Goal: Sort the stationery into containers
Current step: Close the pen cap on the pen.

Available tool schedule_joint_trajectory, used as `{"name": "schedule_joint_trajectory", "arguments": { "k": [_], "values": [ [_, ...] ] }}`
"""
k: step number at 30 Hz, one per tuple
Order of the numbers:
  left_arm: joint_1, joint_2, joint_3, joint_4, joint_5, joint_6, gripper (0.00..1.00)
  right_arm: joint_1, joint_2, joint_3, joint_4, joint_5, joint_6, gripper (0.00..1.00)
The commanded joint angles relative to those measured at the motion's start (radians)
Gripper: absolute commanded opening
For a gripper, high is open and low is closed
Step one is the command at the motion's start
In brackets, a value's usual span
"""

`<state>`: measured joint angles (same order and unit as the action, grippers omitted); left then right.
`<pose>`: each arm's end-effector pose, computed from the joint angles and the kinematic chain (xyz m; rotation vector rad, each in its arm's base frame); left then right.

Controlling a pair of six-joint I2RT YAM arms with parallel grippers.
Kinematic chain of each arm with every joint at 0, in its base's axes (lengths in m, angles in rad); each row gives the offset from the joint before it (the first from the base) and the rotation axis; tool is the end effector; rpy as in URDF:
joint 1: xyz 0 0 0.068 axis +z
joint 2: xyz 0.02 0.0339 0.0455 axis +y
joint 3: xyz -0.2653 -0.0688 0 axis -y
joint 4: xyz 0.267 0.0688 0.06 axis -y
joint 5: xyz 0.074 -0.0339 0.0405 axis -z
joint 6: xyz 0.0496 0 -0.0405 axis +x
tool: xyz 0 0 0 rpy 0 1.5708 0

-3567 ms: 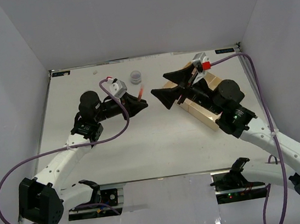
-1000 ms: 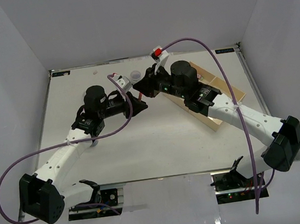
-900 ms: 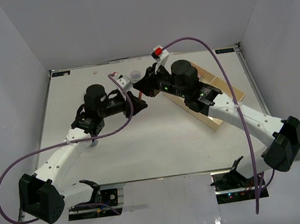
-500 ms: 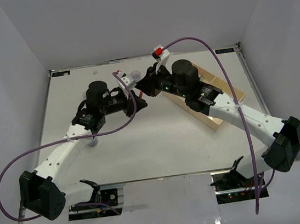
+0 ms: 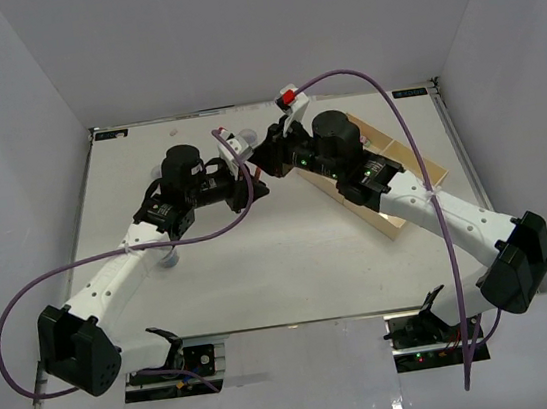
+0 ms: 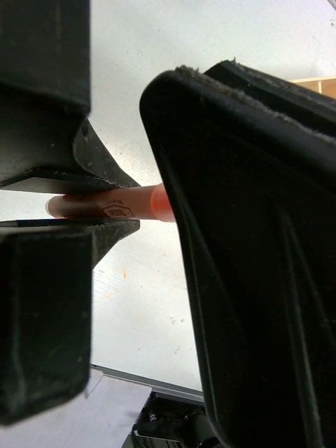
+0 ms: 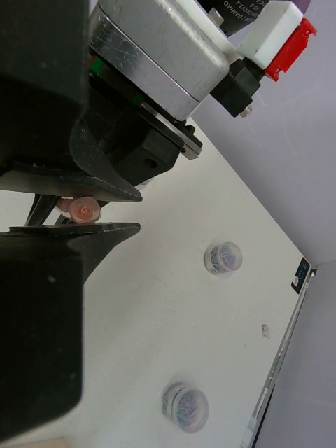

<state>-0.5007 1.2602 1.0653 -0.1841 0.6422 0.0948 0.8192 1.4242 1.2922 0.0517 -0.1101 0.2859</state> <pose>0.2648 -0.1788 0.3312 0.9800 1.7133 -0.8904 0.2532 0.2790 0.3904 -0.5417 1.6487 0.9207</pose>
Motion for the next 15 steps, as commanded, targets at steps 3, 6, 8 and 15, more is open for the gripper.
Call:
{"name": "schedule_joint_trajectory", "arguments": {
  "k": [3, 6, 8, 15],
  "values": [
    [0.001, -0.071, 0.194, 0.388, -0.053, 0.011, 0.0, 0.064, 0.101, -0.133, -0.438, -0.18, -0.028, 0.08],
    [0.001, -0.079, 0.202, 0.394, -0.073, 0.019, 0.0, 0.064, 0.102, -0.149, -0.437, -0.181, -0.028, 0.08],
    [0.001, -0.087, 0.2, 0.403, -0.081, 0.017, 0.0, 0.064, 0.104, -0.157, -0.435, -0.177, -0.028, 0.08],
    [0.001, -0.1, 0.202, 0.442, -0.084, -0.004, 0.0, 0.064, 0.117, -0.169, -0.434, -0.181, -0.03, 0.08]
  ]
}}
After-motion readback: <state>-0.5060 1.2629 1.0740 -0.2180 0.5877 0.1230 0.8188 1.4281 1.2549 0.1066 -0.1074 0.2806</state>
